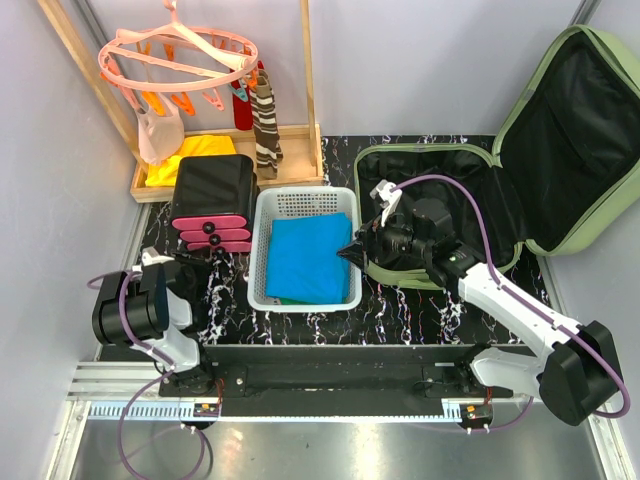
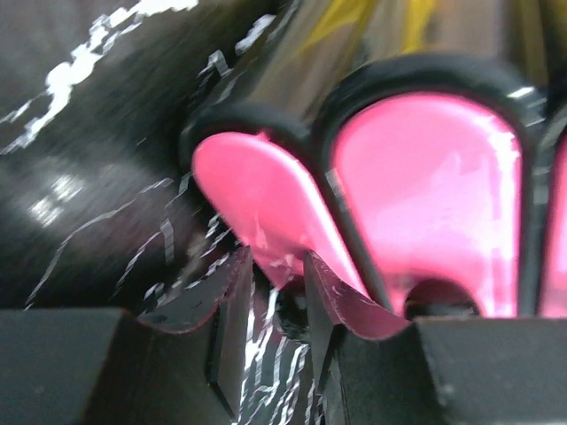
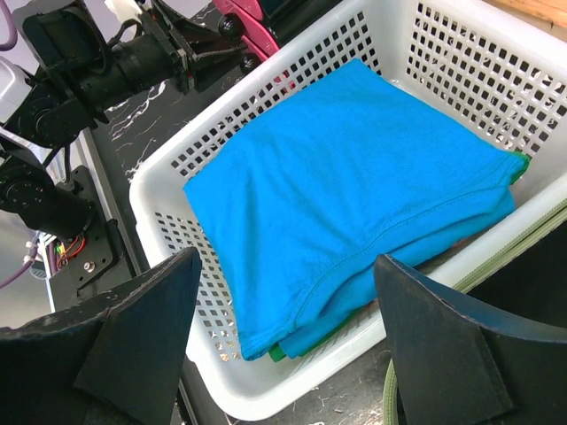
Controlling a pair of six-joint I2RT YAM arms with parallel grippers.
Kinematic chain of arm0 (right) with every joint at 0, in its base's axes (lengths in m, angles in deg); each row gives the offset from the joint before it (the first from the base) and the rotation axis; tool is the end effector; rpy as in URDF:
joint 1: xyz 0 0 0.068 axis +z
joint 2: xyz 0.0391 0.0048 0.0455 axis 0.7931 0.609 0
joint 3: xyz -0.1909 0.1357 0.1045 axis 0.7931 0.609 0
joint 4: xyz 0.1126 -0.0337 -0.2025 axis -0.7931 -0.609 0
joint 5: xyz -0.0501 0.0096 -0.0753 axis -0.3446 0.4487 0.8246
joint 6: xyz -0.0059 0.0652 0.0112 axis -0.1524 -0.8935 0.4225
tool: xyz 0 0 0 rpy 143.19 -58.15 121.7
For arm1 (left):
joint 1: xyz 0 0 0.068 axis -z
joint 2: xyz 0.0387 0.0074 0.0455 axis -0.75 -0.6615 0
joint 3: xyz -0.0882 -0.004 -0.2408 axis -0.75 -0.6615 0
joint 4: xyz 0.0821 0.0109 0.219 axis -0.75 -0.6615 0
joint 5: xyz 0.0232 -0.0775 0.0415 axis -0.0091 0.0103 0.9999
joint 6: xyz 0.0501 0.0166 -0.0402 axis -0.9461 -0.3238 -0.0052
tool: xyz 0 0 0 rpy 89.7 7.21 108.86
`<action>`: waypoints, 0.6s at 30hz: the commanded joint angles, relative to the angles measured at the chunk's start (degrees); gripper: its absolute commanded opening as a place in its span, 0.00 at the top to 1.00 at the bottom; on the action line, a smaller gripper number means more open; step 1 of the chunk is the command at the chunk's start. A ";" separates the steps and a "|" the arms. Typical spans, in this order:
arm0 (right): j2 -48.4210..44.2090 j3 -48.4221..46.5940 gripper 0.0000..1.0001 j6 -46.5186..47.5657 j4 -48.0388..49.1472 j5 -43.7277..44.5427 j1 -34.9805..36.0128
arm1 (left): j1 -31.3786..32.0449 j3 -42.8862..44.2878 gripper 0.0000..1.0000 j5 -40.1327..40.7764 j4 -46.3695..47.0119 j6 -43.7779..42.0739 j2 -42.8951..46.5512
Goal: Open, take out, and arrange the luggage
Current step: Close the drawer
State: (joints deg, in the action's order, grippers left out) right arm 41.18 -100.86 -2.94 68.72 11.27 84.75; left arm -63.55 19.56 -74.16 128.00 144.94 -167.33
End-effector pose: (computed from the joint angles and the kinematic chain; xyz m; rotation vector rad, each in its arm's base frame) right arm 0.2033 0.1600 0.2844 -0.7884 1.7746 0.9601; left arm 0.2125 0.0505 0.1097 -1.1438 1.5856 -0.6545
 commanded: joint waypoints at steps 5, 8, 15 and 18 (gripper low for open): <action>1.30 -3.24 0.11 0.72 0.10 1.24 0.25 | -0.24 3.29 0.67 -0.53 7.50 0.27 -2.62; 1.66 -3.50 0.11 0.63 0.10 1.41 0.25 | -0.24 2.59 0.65 -0.62 8.73 0.80 -2.88; 1.48 -3.42 0.11 -0.16 -0.08 6.24 0.16 | -0.24 -3.38 0.38 3.94 3.75 1.94 4.84; 2.80 -3.77 0.11 -0.77 -0.61 8.17 -1.06 | -0.24 -4.79 0.32 6.23 -4.14 1.07 11.95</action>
State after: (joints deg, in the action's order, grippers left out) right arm 42.93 -101.77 -3.20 68.31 15.40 84.73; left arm -63.55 17.72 -72.78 127.54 147.08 -162.63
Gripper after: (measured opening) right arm 0.888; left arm 0.651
